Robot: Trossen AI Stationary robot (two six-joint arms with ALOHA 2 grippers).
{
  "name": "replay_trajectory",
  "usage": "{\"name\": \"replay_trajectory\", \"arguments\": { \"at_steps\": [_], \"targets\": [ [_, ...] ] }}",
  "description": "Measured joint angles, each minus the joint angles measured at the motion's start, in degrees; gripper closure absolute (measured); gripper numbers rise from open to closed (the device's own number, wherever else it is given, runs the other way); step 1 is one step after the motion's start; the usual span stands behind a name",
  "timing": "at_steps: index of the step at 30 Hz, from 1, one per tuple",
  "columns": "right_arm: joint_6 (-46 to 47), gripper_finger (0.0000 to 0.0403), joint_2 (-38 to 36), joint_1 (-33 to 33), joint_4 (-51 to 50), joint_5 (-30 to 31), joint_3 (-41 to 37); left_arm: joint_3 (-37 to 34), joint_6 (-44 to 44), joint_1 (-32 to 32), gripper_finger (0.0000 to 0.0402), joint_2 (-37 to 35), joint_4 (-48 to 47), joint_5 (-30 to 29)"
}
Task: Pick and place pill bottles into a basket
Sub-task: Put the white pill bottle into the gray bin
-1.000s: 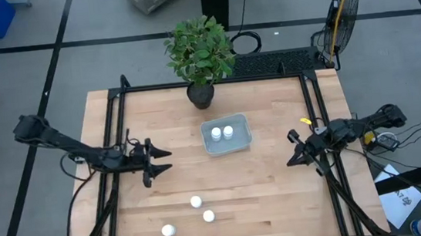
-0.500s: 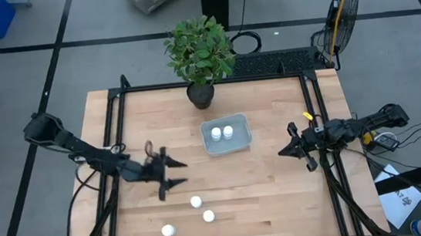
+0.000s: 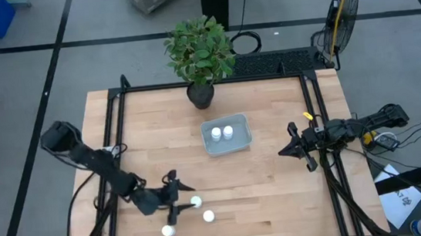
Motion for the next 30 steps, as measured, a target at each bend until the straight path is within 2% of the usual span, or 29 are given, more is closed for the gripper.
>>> {"name": "replay_trajectory", "arguments": {
  "at_steps": [7,20,26,30],
  "targets": [
    [0.0,0.0403,0.0,0.0,0.0,0.0,0.0,2.1,-3.5,-1.7,0.0151,5.6,0.8,-0.5],
    [0.0,0.0403,0.0,0.0,0.0,0.1,0.0,2.7,-5.0,-2.0,0.0149,6.3,0.4,-3.1],
    [0.0,0.0403,0.0,0.0,0.0,0.1,0.0,2.7,-10.4,-2.0,0.0116,6.3,-0.9,-5.5],
    [0.0,0.0403,0.0,0.0,0.0,0.1,0.0,2.7,-10.1,-1.9,0.0081,6.2,-0.6,-5.0]
  ]
}}
